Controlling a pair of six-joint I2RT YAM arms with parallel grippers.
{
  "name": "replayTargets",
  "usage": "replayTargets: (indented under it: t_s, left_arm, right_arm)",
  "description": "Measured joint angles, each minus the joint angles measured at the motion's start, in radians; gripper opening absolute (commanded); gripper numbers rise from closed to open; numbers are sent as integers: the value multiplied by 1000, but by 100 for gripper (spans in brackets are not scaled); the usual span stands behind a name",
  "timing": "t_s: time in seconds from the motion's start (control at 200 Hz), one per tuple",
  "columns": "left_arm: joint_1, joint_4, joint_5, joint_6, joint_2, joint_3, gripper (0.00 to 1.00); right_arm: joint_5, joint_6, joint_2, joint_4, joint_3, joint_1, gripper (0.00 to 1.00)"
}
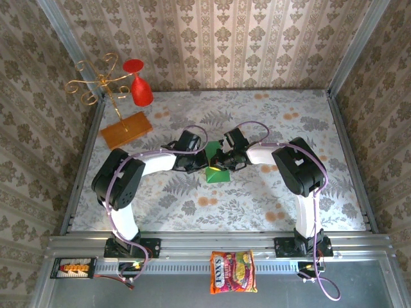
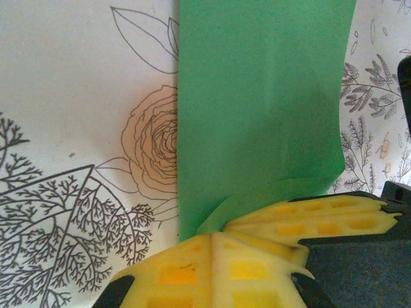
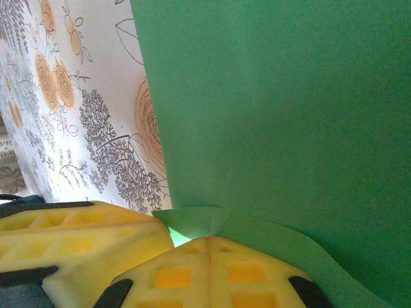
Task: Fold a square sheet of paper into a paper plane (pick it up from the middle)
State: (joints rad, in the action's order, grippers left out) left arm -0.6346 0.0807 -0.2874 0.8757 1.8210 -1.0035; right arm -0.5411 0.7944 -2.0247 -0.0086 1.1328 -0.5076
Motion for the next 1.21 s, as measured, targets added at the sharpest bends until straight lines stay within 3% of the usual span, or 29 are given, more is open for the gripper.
replayTargets:
  t_s: [0.76, 1.205]
  left_arm:
    - [0, 40, 41, -8, 48, -47, 0]
    - [0, 66, 41, -20, 55, -64, 0]
  right_arm:
    - [-3, 24, 8, -1, -1, 0, 0]
    - [35, -18, 92, -93, -13, 39, 2]
